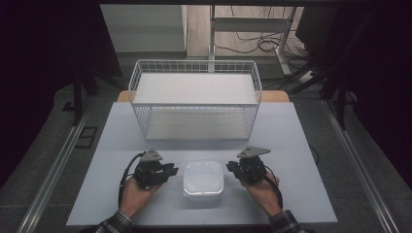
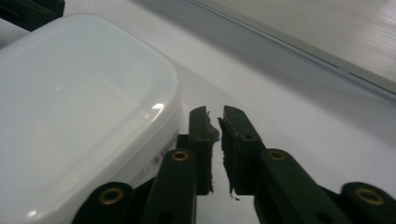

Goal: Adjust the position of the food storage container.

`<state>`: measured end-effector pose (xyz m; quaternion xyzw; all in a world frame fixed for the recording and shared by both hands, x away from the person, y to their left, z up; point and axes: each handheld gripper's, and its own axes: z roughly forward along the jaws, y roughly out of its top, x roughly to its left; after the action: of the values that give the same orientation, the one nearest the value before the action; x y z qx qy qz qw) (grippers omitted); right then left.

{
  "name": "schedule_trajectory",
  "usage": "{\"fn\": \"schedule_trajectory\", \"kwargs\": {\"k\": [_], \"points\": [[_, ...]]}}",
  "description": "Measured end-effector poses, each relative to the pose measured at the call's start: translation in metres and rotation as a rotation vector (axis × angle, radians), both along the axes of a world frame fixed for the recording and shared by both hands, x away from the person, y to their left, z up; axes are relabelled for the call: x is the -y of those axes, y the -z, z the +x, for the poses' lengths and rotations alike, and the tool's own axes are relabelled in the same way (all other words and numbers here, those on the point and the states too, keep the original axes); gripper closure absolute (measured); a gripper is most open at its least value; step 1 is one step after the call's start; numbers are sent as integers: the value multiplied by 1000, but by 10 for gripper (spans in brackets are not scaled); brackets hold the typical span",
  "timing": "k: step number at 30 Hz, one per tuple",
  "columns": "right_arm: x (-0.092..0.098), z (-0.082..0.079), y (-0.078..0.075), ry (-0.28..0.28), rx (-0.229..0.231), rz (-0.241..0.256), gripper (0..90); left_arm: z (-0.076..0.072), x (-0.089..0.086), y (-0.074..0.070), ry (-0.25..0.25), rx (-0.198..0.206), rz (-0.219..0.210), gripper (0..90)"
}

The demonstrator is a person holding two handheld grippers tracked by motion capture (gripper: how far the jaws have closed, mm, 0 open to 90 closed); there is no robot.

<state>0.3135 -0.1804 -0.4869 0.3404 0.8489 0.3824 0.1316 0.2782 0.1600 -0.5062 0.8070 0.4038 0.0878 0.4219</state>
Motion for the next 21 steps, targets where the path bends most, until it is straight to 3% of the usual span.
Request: {"fn": "schedule_trajectory", "kwargs": {"k": [2,3,4,6,7,9,10,11,12,14,15,21], "points": [[6,-6,-2,5,15,8,729,-3,-2,-1,0,11,0,576],[6,-6,-2,5,15,8,729,-7,-2,-1,-3,17,-6,576],[11,-11,-3,11,32,19,657,-13,-3,-1,-6,30,1,473],[16,-15,-5,19,39,30,572,-19,-4,0,-9,34,13,385],[16,-15,-5,19,39,30,572,-19,-4,0,-9,34,13,354],[22,-20,-6,19,46,43,420,-24,-5,3,-3,33,14,270],[22,-20,-6,19,46,43,420,-26,-6,4,-1,29,14,270],[25,-23,-3,7,55,43,281,-28,-7,6,3,25,13,197],[27,-24,0,3,57,45,218,-30,-7,9,21,13,15,164],[28,-24,2,-1,55,41,177,-31,-6,10,21,11,32,133],[30,-24,8,13,52,39,106,-31,-5,11,23,12,54,61],[26,-23,12,9,56,12,24,-31,-6,12,32,25,60,40]]}}
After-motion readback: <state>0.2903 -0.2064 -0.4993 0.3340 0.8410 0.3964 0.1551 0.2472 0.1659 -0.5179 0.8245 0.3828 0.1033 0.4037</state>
